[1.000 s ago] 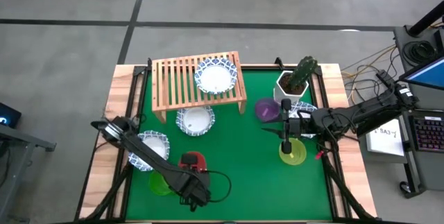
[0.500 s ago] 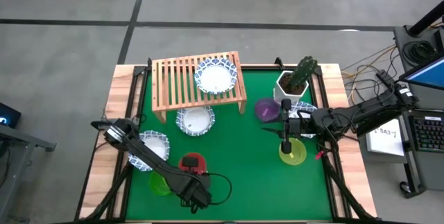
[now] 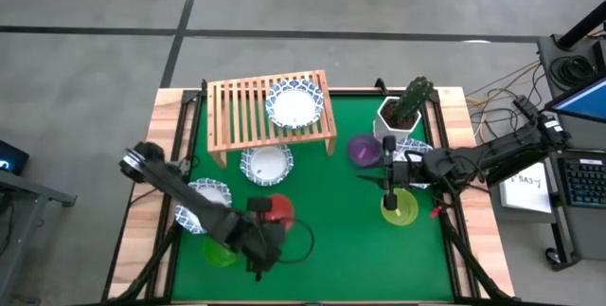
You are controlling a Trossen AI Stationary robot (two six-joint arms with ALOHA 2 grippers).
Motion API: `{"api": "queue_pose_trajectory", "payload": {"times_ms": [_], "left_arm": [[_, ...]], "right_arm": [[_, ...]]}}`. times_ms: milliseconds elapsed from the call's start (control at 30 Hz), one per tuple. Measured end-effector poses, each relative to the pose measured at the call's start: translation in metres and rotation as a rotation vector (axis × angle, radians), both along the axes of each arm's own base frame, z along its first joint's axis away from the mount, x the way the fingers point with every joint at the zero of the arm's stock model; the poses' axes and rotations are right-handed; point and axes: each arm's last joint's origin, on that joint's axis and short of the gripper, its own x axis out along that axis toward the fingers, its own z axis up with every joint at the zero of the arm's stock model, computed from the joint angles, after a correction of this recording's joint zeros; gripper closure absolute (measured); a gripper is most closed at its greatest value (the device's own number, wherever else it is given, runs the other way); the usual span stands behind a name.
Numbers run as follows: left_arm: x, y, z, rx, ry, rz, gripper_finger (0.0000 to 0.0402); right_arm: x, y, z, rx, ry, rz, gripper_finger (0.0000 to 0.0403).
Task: Place and stack bowls onto a shelf
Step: Put the red bowl on the shelf
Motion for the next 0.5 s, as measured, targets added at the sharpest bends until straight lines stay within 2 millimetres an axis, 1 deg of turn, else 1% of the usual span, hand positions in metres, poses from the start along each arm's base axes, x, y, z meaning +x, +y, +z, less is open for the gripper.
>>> {"api": "queue_pose_trajectory", "payload": {"times_ms": [67,133,233,300,367,467,500], "left_arm": [[0.003,0.014,0.027,0.027,-0.092,-0.004,0.0401],[0.001,0.032,0.053,0.075,-0.153,0.013,0.0401],[-0.01,0.064,0.081,0.158,-0.148,0.092,0.0401],[-0.018,0.083,0.092,0.177,-0.104,0.154,0.0401],[-0.029,0.1,0.097,0.199,-0.046,0.208,0.0401],[-0.042,0.124,0.099,0.235,0.043,0.277,0.0401],[-0.043,0.133,0.097,0.244,0.061,0.295,0.0402]], "right_arm": [[0.001,0.0,-0.002,0.005,0.011,-0.001,0.0332],[0.002,0.001,-0.003,0.013,0.021,-0.001,0.0334],[0.003,0.001,-0.005,0.017,0.034,-0.002,0.0336],[0.003,0.001,-0.006,0.022,0.042,-0.003,0.0337],[0.003,0.001,-0.007,0.032,0.045,-0.003,0.0337],[0.003,0.001,-0.007,0.031,0.046,-0.004,0.0337],[0.003,0.001,-0.007,0.031,0.048,-0.004,0.0337]]}}
